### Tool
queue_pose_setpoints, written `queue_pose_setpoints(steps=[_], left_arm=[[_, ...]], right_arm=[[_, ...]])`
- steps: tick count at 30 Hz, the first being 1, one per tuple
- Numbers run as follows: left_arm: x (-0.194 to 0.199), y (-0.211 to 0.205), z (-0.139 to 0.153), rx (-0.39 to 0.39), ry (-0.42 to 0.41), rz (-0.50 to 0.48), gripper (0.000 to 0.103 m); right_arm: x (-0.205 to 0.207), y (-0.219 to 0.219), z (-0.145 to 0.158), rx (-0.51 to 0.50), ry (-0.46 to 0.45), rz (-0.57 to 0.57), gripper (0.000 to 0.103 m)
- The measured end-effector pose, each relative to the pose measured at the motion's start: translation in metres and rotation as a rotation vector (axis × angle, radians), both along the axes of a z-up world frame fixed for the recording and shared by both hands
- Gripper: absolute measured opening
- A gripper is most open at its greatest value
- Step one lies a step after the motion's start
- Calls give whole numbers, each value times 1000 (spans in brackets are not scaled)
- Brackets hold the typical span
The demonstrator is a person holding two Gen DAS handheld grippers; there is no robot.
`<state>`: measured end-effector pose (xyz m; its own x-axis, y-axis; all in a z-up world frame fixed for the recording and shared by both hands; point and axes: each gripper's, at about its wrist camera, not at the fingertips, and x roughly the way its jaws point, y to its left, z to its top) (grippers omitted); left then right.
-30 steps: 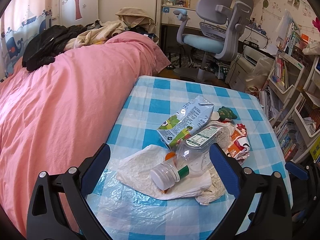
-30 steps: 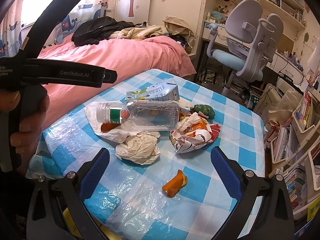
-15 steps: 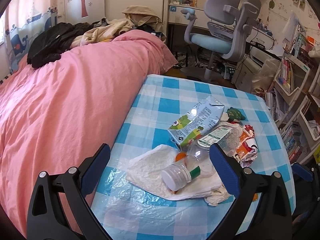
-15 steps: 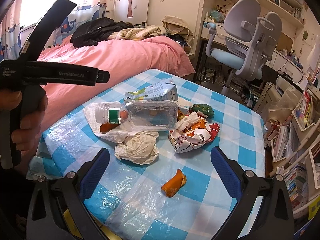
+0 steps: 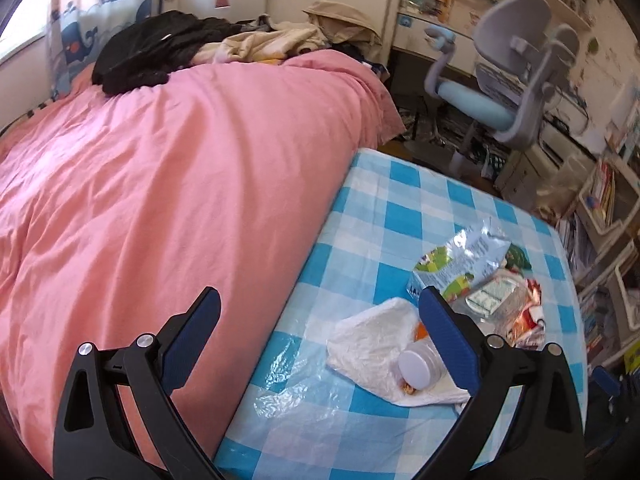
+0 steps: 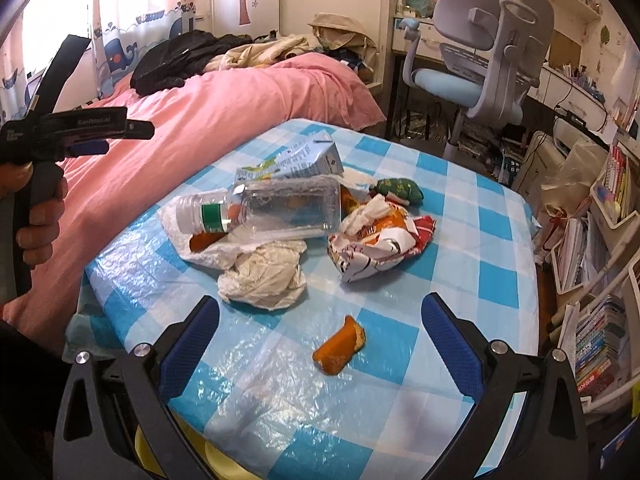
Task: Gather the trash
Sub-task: 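Grasp the orange peel with the right tool while the left tool grasps the crumpled white tissue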
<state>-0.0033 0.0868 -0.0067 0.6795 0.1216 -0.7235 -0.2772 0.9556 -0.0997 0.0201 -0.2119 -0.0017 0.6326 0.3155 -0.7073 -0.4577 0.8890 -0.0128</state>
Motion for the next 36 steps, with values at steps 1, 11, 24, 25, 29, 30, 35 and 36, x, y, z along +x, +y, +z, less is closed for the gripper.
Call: queue_pose_setpoints(steps=[1, 11, 24, 25, 29, 30, 35, 36], left_arm=[[2, -4, -1, 10, 7, -18, 96], [9, -14, -13, 64, 58, -57, 95], [16, -64, -19, 152, 65, -258, 95], [17, -66, -19, 154, 66, -261, 95], [21, -70, -25, 137, 87, -287, 95], [22, -72, -27, 138, 92, -298, 95], [19, -88, -21, 124, 56, -373, 95], [17, -90, -17, 106, 40, -396, 95]], right_arm=[[1, 0, -1, -3, 9, 3, 97], [6, 1, -13, 0, 92, 20, 97], [19, -4, -23, 39, 154, -9, 94], [19, -5, -24, 40, 159, -9, 93], [21, -4, -29, 50, 184, -8, 81], [22, -4, -31, 54, 193, -8, 81], [25, -3, -36, 54, 207, -13, 78], [25, -3, -37, 57, 208, -16, 78]])
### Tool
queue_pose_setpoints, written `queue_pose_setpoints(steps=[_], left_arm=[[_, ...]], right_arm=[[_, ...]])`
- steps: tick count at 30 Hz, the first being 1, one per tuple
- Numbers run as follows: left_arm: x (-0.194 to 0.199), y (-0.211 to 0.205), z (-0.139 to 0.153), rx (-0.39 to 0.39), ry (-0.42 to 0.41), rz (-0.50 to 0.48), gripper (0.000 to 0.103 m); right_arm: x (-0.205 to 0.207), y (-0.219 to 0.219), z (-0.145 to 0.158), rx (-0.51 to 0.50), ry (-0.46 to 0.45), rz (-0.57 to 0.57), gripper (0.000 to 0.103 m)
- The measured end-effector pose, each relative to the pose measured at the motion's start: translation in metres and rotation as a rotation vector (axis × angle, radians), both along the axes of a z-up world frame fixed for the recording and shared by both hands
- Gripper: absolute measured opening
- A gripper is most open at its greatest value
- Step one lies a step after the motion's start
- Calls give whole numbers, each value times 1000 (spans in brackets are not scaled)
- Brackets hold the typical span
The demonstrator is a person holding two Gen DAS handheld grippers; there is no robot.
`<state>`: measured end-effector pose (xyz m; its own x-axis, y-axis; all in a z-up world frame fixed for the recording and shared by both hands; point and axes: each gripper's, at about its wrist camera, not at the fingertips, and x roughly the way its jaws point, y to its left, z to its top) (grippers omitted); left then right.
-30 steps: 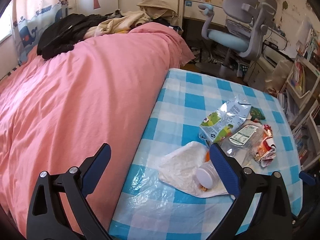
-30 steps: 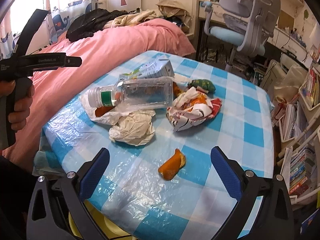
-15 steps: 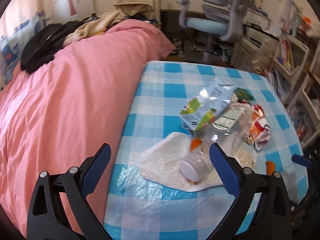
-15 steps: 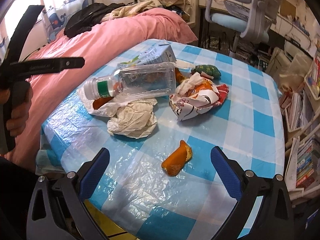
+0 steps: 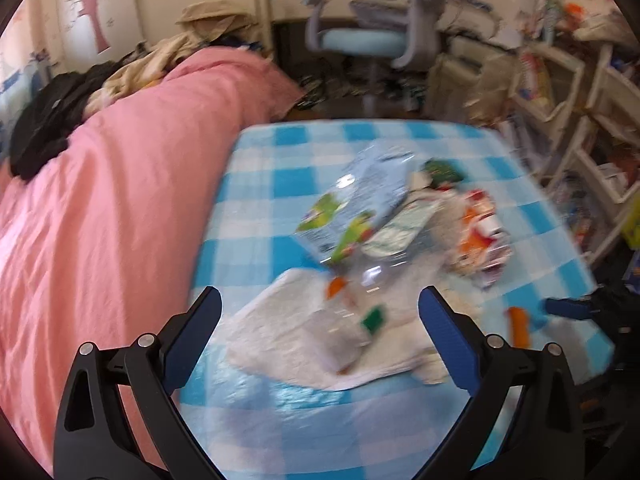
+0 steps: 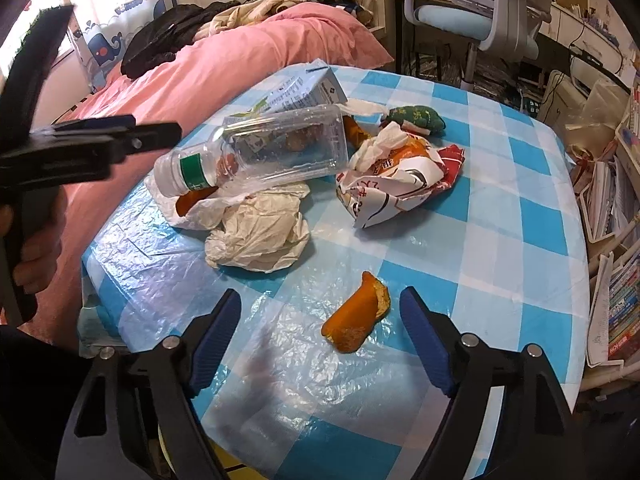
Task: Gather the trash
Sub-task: 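Grasp the orange peel with the right tool while the left tool grasps the crumpled white tissue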
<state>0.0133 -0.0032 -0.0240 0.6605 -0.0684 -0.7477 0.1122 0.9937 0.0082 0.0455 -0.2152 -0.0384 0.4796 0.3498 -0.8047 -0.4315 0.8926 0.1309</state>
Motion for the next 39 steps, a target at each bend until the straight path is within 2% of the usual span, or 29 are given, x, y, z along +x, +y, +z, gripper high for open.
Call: queue_pose_setpoints(steps=[3, 4, 7, 9, 11, 14, 17, 21, 26, 28, 31, 32, 33, 34, 35, 37, 39], left_arm=[[-8, -15, 4, -58, 12, -128, 95], [-12, -23, 2, -93, 48, -207, 95], [-22, -41, -8, -135, 136, -341, 89], [-26, -47, -16, -196, 205, -397, 88], [-27, -51, -27, -263, 279, -425, 88], [-20, -50, -46, -316, 364, -371, 88], [-9, -44, -68, -330, 421, -261, 88], [-2, -44, -73, -311, 379, -195, 88], [4, -57, -72, -288, 336, -167, 87], [9, -57, -73, -291, 342, -153, 82], [13, -58, -76, -282, 334, -139, 61], [14, -58, -76, -275, 337, -139, 39], [14, -55, -77, -283, 348, -136, 33], [15, -52, -77, -307, 356, -130, 33], [15, -49, -75, -326, 353, -126, 31], [12, -48, -66, -342, 339, -152, 30], [9, -46, -56, -417, 328, -191, 29]], right_arm=[[3, -2, -3, 7, 11, -9, 76], [4, -2, -4, 8, 14, -11, 75], [6, -3, -6, 4, 23, -14, 69], [6, -5, -8, 3, 33, -16, 64], [7, -7, -11, -1, 46, -19, 54], [6, -10, -12, -3, 50, -25, 53], [5, -11, -11, 0, 48, -24, 52], [6, -10, -12, 1, 51, -19, 52], [9, -11, -13, -1, 52, -27, 52], [10, -11, -14, -3, 55, -26, 52], [11, -10, -16, -8, 62, -17, 52], [11, -10, -17, -10, 64, -12, 52], [11, -9, -17, -11, 65, -8, 52], [11, -9, -17, -12, 65, -2, 48], [10, -8, -17, -10, 66, 4, 39], [10, -9, -17, -3, 72, 10, 32], [8, -9, -15, -4, 69, 15, 25]])
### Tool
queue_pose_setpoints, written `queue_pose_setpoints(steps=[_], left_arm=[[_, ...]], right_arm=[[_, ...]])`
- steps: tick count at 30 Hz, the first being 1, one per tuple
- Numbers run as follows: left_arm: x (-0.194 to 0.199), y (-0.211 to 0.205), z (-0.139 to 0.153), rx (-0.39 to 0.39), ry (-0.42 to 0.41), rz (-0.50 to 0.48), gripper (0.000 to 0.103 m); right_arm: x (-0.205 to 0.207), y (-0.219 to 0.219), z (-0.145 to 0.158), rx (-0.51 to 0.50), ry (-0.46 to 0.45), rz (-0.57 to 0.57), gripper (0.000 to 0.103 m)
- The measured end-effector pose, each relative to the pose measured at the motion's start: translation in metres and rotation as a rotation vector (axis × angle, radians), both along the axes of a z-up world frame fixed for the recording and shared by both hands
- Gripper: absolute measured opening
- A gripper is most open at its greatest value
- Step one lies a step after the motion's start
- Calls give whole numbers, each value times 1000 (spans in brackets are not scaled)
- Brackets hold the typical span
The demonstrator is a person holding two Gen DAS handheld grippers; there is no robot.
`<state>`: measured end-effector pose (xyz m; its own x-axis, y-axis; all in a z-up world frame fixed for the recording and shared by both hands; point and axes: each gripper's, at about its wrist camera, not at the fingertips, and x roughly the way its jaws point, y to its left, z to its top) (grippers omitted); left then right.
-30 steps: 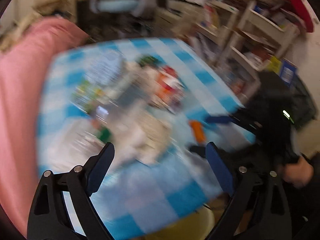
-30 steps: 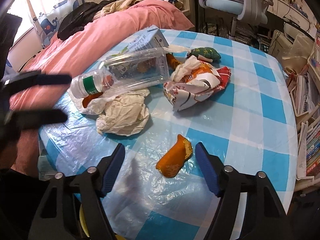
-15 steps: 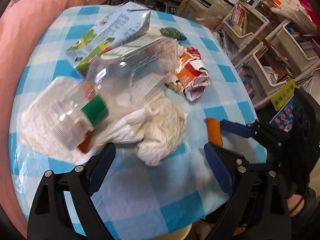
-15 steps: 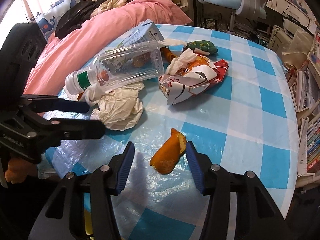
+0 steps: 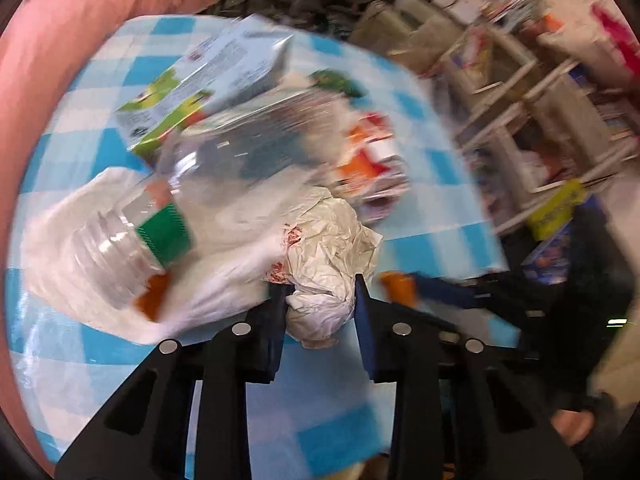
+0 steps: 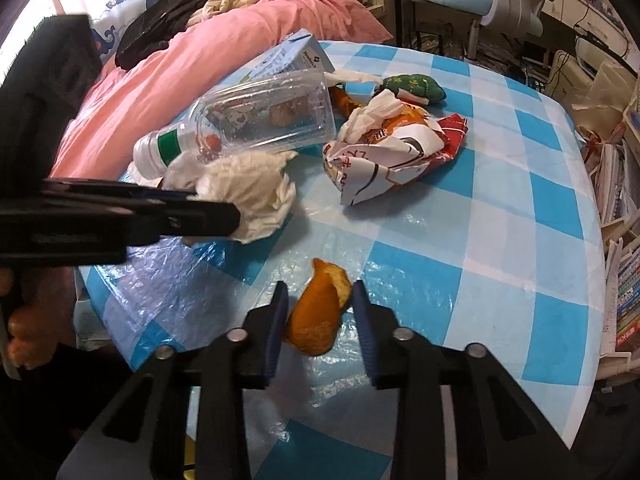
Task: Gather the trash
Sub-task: 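Grasp the orange peel with the right tool while the left tool grasps the crumpled white tissue, then carry the orange peel over the yellow bucket and open the right tool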
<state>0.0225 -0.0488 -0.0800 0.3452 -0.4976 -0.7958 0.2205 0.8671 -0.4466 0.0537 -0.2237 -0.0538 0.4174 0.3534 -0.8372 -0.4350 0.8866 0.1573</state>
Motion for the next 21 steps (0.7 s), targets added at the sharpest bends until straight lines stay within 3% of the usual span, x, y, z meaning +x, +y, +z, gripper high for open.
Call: queue_pose_setpoints(steps=[2, 6, 10, 16, 21], left_arm=[[-6, 0, 17, -94, -45, -48, 29], [-16, 6, 44, -206, -138, -99, 29], [-18, 21, 51, -198, -158, -42, 29], [-23, 43, 65, -94, -236, 112, 30], [-25, 54, 74, -47, -284, 169, 30]], right_arm=[[-2, 0, 2, -6, -6, 6, 21], [-6, -1, 6, -12, -24, 7, 21], [-7, -3, 9, -5, -30, -1, 21], [-9, -5, 16, 83, -23, -8, 21], [-17, 5, 25, 105, -56, 28, 21]])
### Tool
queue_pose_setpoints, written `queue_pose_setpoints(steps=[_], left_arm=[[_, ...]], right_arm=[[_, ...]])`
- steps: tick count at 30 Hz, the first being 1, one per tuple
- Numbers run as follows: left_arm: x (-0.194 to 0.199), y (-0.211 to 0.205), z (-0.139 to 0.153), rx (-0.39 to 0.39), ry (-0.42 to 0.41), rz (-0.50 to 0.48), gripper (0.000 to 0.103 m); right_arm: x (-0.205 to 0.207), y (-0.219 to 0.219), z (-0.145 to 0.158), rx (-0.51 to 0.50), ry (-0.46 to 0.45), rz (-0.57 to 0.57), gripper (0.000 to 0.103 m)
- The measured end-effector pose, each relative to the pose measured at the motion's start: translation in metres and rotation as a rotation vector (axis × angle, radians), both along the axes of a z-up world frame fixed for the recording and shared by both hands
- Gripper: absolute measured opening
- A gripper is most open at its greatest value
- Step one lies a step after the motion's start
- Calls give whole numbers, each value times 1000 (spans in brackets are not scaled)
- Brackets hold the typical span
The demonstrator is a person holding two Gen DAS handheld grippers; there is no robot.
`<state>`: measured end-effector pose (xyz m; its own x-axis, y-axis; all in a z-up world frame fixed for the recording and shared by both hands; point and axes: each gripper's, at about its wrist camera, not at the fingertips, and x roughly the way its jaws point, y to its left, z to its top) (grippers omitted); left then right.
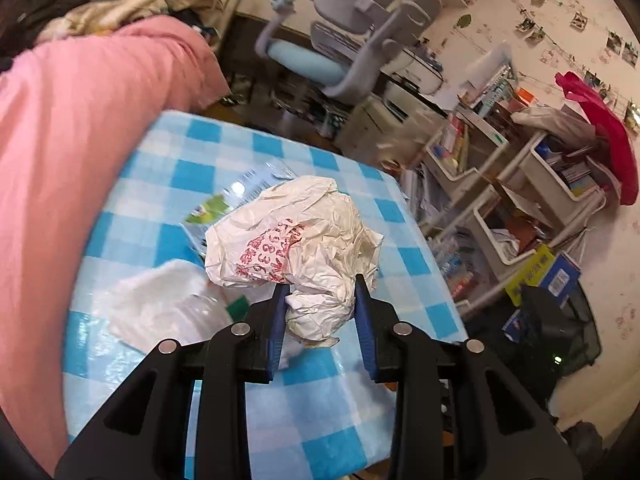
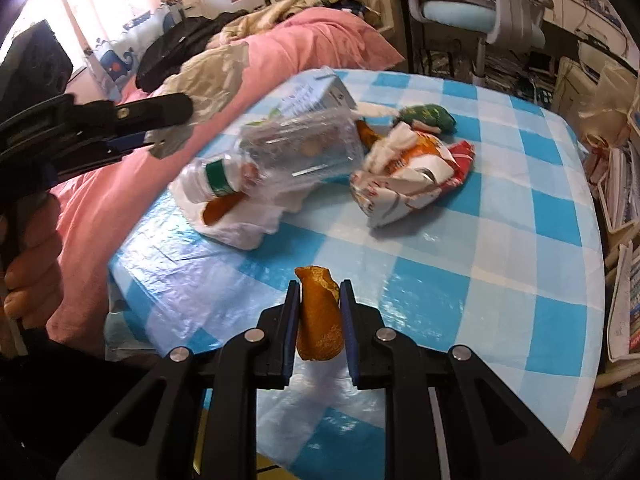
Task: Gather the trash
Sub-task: 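Carry the orange peel over the yellow bucket and open the right tool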
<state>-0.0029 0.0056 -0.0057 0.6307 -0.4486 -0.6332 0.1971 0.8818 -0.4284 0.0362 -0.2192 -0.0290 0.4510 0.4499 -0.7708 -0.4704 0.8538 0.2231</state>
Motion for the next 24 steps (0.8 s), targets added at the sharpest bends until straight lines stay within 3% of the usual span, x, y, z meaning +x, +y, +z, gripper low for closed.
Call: queue_pose_setpoints(steps=[5, 9, 16, 21, 22, 23, 24], left_arm=[[-8, -4, 7, 108, -50, 27, 30], [-13, -4, 11, 145, -73, 41, 30], [-17, 0, 15, 177, -85, 64, 30], [-21, -6, 15, 212, -94, 61, 30], [-21, -6, 15, 218, -96, 61, 30], [-22, -7, 16, 221, -98, 61, 30], [-22, -6, 16, 221, -99, 62, 30]], right_arm=[[-12, 14, 11, 29, -49, 78, 21], [-26, 28, 19, 66, -71, 191, 21], [-58, 63, 17, 105, -29, 477, 21], [-77, 82, 4, 67, 42, 614, 23], [-80, 85, 1, 59, 63, 636, 32], [-82, 86, 0, 42, 57, 637, 47], [-84, 86, 0, 33, 46, 633, 53]])
